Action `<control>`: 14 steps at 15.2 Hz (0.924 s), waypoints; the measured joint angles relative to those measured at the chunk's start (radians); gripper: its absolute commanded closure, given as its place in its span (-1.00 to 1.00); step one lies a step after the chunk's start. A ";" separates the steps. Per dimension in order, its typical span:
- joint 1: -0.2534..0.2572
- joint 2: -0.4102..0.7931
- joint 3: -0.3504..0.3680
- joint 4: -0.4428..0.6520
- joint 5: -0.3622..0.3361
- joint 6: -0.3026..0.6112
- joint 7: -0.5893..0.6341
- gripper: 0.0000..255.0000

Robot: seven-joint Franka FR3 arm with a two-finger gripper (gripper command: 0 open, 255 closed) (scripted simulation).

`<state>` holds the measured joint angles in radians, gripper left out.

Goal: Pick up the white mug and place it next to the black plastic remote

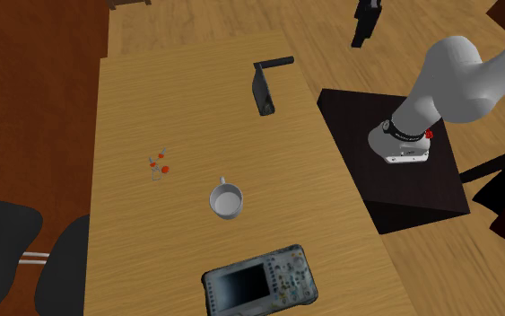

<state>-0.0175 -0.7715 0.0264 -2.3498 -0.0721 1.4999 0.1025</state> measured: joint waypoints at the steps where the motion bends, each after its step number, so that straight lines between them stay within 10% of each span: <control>1: 0.000 0.000 0.000 0.000 0.000 0.000 0.000 -1.00; 14: 0.061 0.247 0.173 -0.066 0.104 0.335 0.201 -1.00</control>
<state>0.0438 -0.5244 0.1992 -2.4157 0.0316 1.8349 0.3030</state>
